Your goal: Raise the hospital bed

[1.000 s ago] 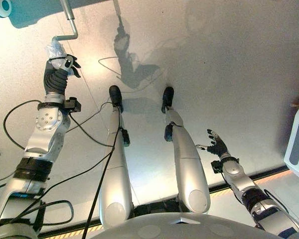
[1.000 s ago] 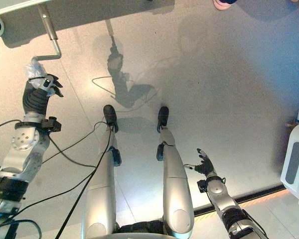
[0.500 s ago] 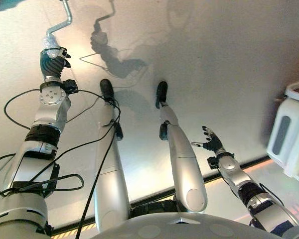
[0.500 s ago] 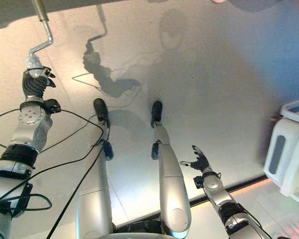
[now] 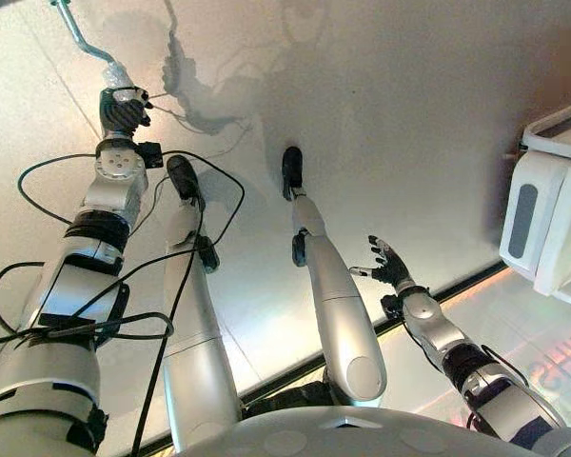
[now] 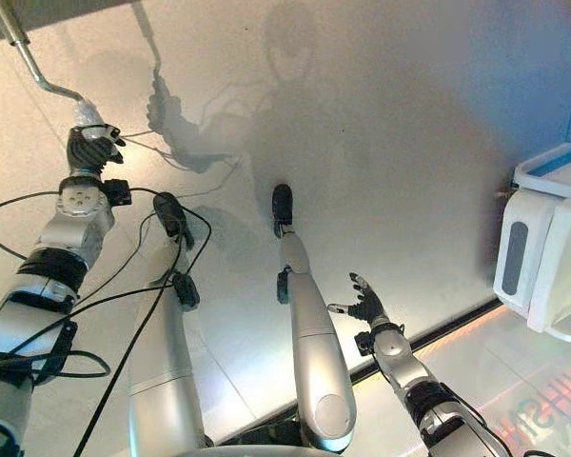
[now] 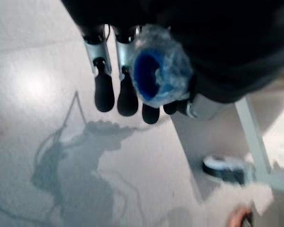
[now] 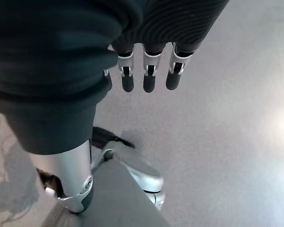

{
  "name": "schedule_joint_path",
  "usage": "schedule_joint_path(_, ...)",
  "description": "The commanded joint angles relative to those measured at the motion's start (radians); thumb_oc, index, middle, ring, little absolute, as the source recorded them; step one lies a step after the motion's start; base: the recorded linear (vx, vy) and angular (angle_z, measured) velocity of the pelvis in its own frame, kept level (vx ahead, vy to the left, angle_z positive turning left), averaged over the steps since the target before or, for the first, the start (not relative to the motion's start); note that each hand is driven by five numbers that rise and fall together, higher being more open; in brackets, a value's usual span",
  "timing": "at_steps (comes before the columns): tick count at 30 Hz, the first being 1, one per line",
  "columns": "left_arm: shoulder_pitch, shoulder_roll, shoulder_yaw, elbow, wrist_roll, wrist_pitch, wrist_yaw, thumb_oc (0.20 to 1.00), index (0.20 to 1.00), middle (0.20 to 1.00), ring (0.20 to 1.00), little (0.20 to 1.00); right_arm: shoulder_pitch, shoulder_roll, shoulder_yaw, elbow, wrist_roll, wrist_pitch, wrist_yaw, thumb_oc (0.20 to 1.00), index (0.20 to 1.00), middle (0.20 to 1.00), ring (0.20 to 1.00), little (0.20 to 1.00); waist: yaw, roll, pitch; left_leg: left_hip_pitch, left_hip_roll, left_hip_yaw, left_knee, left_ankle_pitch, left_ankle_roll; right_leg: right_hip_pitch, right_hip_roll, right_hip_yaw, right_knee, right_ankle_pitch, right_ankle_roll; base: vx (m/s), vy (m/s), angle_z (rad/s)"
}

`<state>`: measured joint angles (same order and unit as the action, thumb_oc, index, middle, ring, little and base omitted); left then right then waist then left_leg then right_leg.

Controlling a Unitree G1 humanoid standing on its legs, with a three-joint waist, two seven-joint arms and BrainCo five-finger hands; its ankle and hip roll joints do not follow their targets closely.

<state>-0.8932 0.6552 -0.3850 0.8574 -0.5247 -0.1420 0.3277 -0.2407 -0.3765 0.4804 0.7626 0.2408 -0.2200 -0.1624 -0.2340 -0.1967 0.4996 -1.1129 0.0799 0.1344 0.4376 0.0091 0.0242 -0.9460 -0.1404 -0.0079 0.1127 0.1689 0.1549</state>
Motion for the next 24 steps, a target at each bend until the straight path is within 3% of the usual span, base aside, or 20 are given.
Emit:
schedule_joint_path(1, 0.049, -0.014, -0.089, -0.141, 0.085, -0.035, -0.033, 0.2, 0.2, 0.2, 0.2, 0.2, -0.009, -0.046, 0.039, -0.028, -0.004, 0.001, -0.009, 1.0, 1.0, 1.0, 1.0, 1.0, 0.002, -0.033, 0.02, 0.082, 0.008, -0.015, 0.0, -0.055, -0.069, 0.012, -0.016, 0.027, 0.06, -0.035, 0.049, -0.02, -0.127, -0.14)
schedule_joint_path(7, 0.076, -0.045, -0.103, -0.296, 0.027, -0.077, -0.027, 0.2, 0.2, 0.2, 0.2, 0.2, 0.006, -0.059, 0.034, -0.044, -0.022, 0.001, -0.021, 1.0, 1.0, 1.0, 1.0, 1.0, 0.0, -0.013, 0.02, 0.13, 0.02, -0.023, -0.093, 0.009, -0.086, -0.005, 0.013, 0.024, 0.108, -0.063, 0.033, -0.02, -0.168, -0.09)
schedule_joint_path(12, 0.149, -0.035, -0.078, -0.492, -0.029, -0.117, -0.03, 0.2, 0.2, 0.2, 0.2, 0.2, 0.038, -0.066, 0.01, -0.047, -0.036, -0.003, -0.03, 1.0, 1.0, 1.0, 1.0, 1.0, 0.018, 0.02, 0.02, 0.212, 0.04, -0.037, -0.225, 0.094, -0.117, 0.0, 0.05, 0.009, 0.159, -0.106, 0.012, -0.01, -0.182, 0.03)
schedule_joint_path(17, 0.289, 0.023, -0.023, -0.704, -0.054, -0.142, -0.065, 0.2, 0.2, 0.2, 0.2, 0.2, 0.086, -0.081, -0.035, -0.037, -0.046, -0.003, -0.028, 1.0, 1.0, 1.0, 1.0, 1.0, 0.043, 0.058, 0.02, 0.265, 0.05, -0.047, -0.291, 0.139, -0.136, 0.016, 0.066, -0.01, 0.19, -0.135, -0.002, -0.01, -0.13, -0.03)
schedule_joint_path(20, 0.314, 0.036, -0.007, -0.743, -0.053, -0.145, -0.071, 0.2, 0.2, 0.2, 0.2, 0.2, 0.093, -0.084, -0.042, -0.033, -0.049, -0.002, -0.027, 1.0, 1.0, 1.0, 1.0, 1.0, 0.047, 0.062, 0.02, 0.271, 0.05, -0.049, -0.298, 0.143, -0.137, 0.022, 0.067, -0.013, 0.189, -0.136, -0.003, -0.02, -0.03, 0.0)
schedule_joint_path(21, 0.357, 0.062, 0.033, -0.816, -0.064, -0.155, -0.076, 0.2, 0.2, 0.2, 0.2, 0.2, 0.096, -0.089, -0.064, -0.031, -0.055, -0.002, -0.028, 1.0, 1.0, 1.0, 1.0, 1.0, 0.06, 0.072, 0.02, 0.245, 0.053, -0.042, -0.305, 0.177, -0.131, -0.007, 0.07, -0.016, 0.182, -0.102, -0.008, -0.07, -0.055, -0.01)
schedule_joint_path(23, 0.46, 0.089, 0.079, -0.918, -0.077, -0.168, -0.089, 0.2, 0.2, 0.2, 0.2, 0.2, 0.139, -0.095, -0.085, -0.025, -0.056, -0.006, -0.024, 1.0, 1.0, 1.0, 1.0, 1.0, 0.072, 0.096, 0.02, 0.275, 0.044, -0.055, -0.3, 0.147, -0.137, 0.026, 0.059, -0.025, 0.191, -0.132, -0.002, -0.02, -0.025, 0.04)
schedule_joint_path(24, 0.482, 0.099, 0.105, -0.951, -0.083, -0.172, -0.093, 0.2, 0.2, 0.2, 0.2, 0.2, 0.134, -0.097, -0.096, -0.024, -0.058, -0.006, -0.025, 1.0, 1.0, 1.0, 1.0, 1.0, 0.08, 0.103, 0.02, 0.238, 0.043, -0.05, -0.296, 0.173, -0.13, -0.004, 0.059, -0.025, 0.183, -0.1, -0.006, -0.01, 0.021, 0.09)
